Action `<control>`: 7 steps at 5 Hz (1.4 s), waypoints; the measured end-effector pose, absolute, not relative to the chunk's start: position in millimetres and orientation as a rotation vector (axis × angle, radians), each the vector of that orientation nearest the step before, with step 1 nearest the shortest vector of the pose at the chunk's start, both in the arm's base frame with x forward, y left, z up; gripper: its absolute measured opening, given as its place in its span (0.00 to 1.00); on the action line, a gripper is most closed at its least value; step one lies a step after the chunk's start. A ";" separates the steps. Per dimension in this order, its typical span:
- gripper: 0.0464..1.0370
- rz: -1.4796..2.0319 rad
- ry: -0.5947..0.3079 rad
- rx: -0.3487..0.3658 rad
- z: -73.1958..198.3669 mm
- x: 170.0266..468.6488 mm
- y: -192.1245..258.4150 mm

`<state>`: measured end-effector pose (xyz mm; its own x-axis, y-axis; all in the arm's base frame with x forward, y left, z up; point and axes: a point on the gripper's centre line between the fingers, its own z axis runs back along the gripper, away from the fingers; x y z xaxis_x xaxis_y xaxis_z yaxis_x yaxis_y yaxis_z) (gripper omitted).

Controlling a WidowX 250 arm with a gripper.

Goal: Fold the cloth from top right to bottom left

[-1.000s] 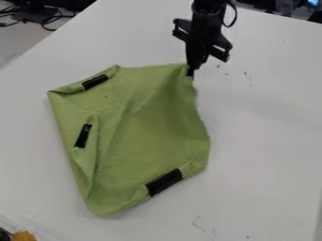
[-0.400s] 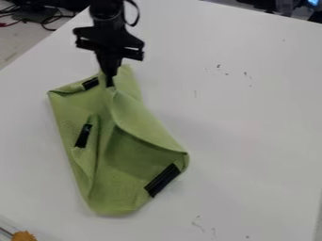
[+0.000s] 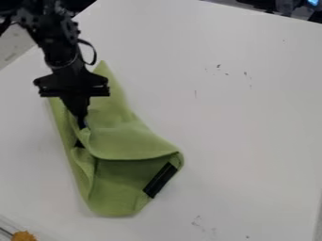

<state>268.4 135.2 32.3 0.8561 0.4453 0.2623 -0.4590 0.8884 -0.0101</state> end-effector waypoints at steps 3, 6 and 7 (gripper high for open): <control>0.19 0.434 -0.259 0.105 9.0 242.0 144.4; 0.96 0.329 -0.186 0.237 59.1 217.7 171.6; 0.97 0.266 -0.185 0.222 66.9 224.4 172.1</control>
<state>224.4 172.1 66.9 0.9482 0.2388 0.2095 -0.2793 0.9408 0.1921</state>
